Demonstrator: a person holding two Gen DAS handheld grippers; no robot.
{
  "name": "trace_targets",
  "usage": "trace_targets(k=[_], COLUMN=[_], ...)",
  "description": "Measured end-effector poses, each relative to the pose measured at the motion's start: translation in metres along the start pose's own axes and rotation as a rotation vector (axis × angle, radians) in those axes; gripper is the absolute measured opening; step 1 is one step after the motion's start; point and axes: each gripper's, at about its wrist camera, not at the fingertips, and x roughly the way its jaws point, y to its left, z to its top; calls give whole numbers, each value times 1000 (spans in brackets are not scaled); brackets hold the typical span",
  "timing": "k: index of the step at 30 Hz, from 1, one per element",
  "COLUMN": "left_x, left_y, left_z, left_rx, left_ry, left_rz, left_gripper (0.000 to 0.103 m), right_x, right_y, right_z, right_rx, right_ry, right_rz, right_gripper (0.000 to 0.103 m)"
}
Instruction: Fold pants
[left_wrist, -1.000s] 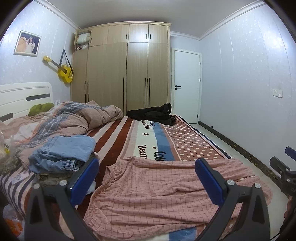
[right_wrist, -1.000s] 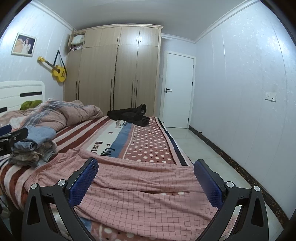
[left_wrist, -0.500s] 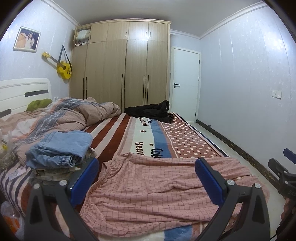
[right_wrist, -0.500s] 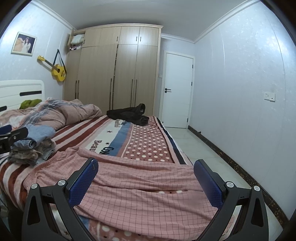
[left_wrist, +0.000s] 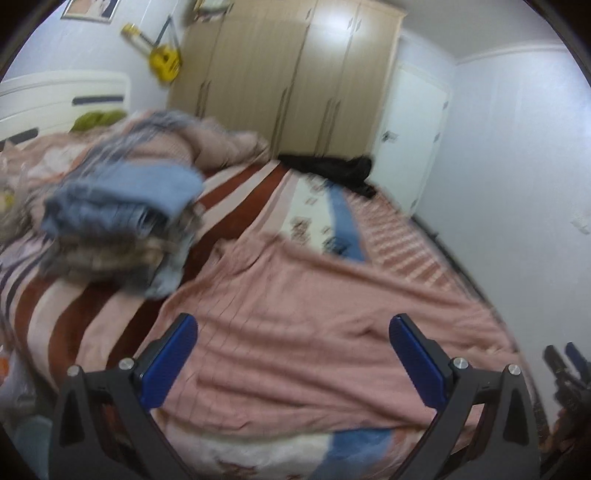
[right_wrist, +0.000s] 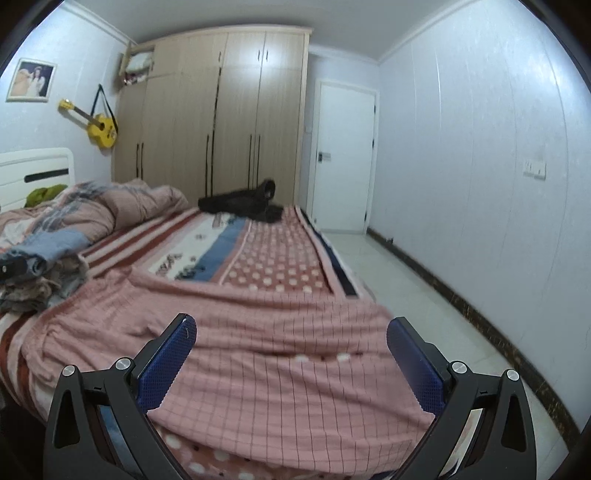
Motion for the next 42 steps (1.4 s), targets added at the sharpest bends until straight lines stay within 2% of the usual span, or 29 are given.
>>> trace_targets(k=[3, 8, 11, 15, 17, 19, 21, 22, 25, 27, 30, 36, 38, 42], left_x=[24, 60, 74, 81, 83, 84, 86, 87, 92, 95, 96, 74, 69, 56], left_y=[19, 62, 78, 85, 86, 86, 85, 84, 84, 83, 86, 84, 86, 85], left_z=[-25, -66, -86, -98, -97, -92, -86, -83, -73, -67, -60, -34, -27, -13], left_rx=[-33, -208, -264, -277, -282, -280, -273, -268, -260, -254, -253, -195, -179, -141], left_ry=[83, 215, 261, 299, 291, 273, 258, 251, 239, 234, 224, 124, 106, 69], left_rz=[40, 29, 21, -4, -29, -35, -25, -20, -14, -12, -18, -8, -5, 18], left_gripper=[102, 102, 102, 98, 98, 93, 78, 74, 54, 31, 9, 7, 7, 7], right_x=[18, 42, 50, 57, 56, 54, 53, 53, 50, 49, 50, 45, 46, 53], right_y=[-9, -15, -24, -45, -55, -70, -86, -93, -118, -134, -154, -184, -194, -207], right_z=[-19, -54, -68, -83, -89, -96, -105, -108, -121, -131, -147, -182, -198, -220], right_rx=[13, -20, 2, 78, 111, 143, 182, 204, 272, 314, 385, 518, 571, 655], right_ry=[63, 144, 169, 208, 225, 251, 272, 279, 298, 314, 334, 342, 315, 320], right_rz=[18, -28, -43, -65, -79, -98, -110, -113, -128, -127, -108, -52, 48, 132], right_gripper=[102, 102, 102, 102, 102, 102, 102, 102, 100, 96, 93, 93, 93, 93])
